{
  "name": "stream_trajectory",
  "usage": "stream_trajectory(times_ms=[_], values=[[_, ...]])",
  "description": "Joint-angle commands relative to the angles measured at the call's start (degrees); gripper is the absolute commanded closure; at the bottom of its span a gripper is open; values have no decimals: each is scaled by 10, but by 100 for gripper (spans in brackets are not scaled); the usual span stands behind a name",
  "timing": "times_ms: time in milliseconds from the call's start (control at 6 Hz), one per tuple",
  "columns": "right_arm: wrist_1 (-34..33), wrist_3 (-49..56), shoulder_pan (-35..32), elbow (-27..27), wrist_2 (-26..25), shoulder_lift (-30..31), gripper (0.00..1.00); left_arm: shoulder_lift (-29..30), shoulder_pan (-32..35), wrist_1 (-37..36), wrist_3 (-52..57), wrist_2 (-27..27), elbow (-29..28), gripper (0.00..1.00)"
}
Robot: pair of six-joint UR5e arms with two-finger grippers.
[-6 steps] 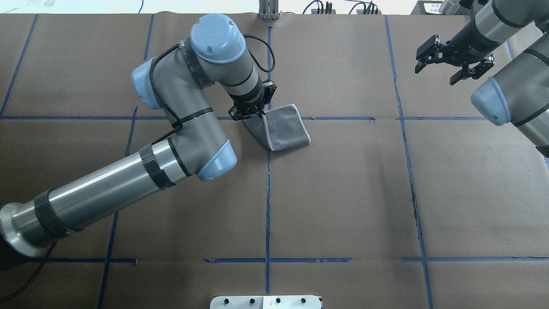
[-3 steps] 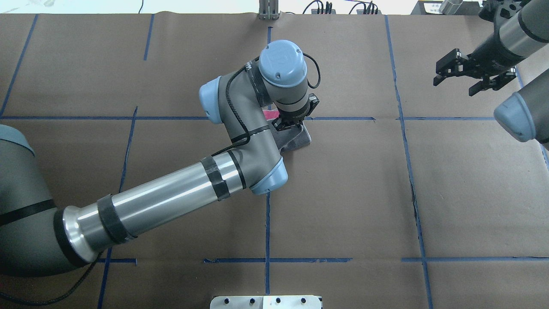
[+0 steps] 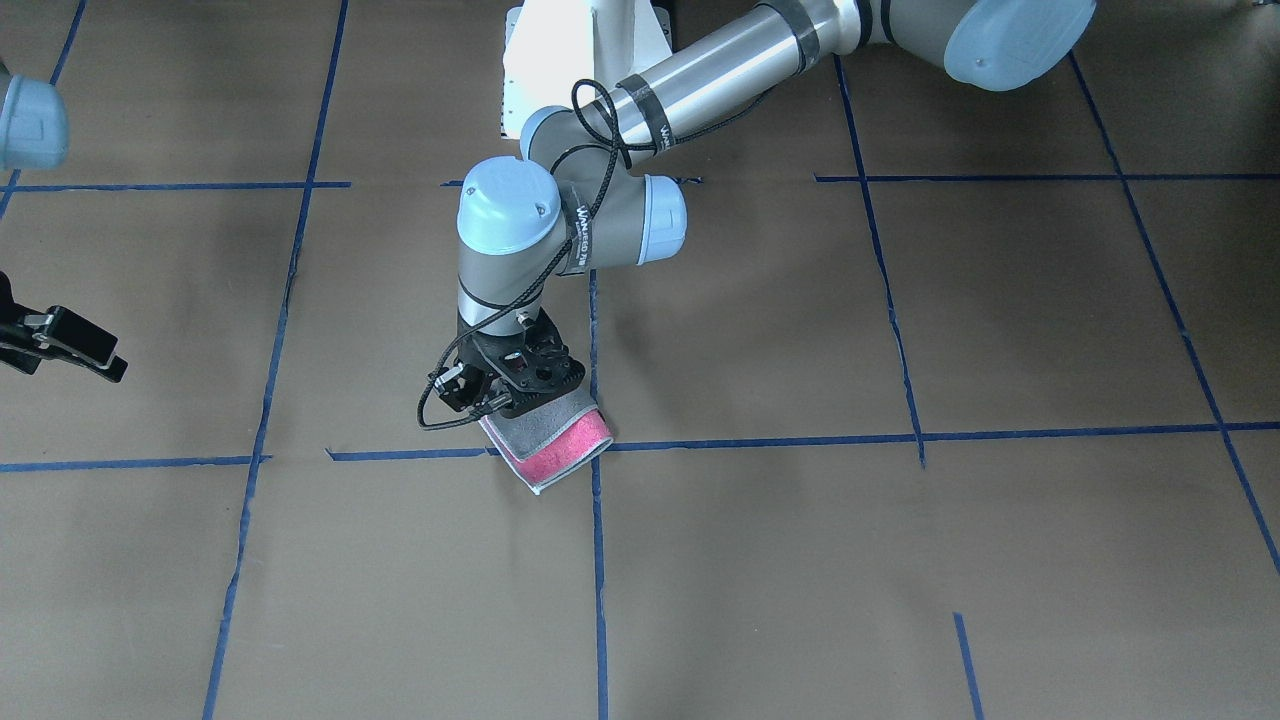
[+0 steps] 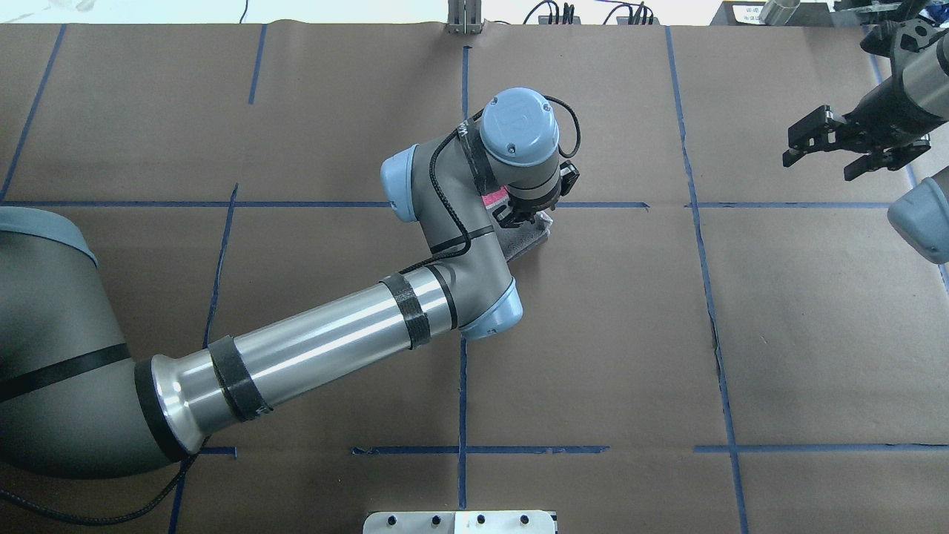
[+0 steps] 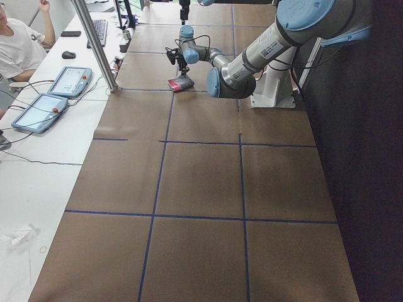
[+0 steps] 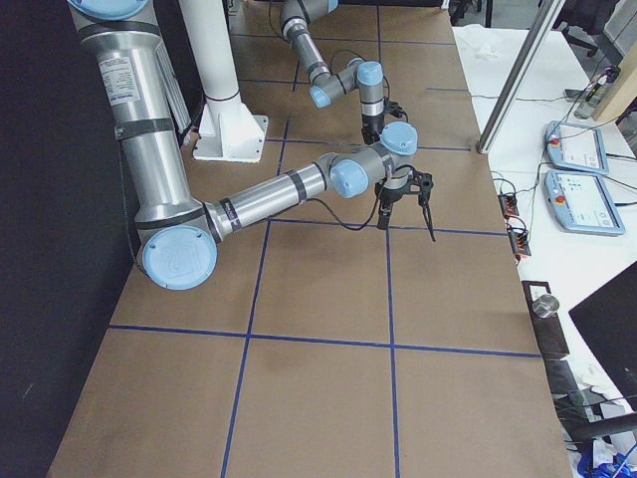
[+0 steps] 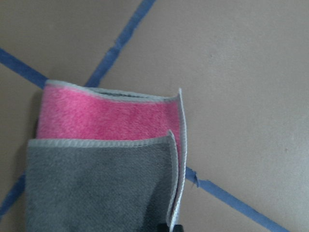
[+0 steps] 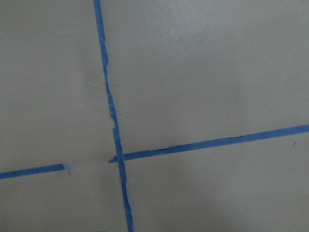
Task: Fold towel twice with both arms
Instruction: 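Fold the gripped strip end over onto the other end with the left gripper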
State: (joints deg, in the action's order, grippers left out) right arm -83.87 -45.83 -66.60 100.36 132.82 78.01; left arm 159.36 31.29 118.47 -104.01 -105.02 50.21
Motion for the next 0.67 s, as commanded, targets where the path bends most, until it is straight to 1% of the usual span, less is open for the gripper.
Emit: stream_trajectory(times_ms=[0,167,333,500], values=[[5,35,-10,1,0,27,0,-6,8,1,-2,-9,36,0],[6,80,-27,9,-1,50,0,-57,29,-45,-1,-77,116,0],[4,148,-53,12,-5,77,0,-150,63,-102,16,-126,254,0],[0,214,-80,13,-6,100,0,-234,85,-179,88,-152,382,0]])
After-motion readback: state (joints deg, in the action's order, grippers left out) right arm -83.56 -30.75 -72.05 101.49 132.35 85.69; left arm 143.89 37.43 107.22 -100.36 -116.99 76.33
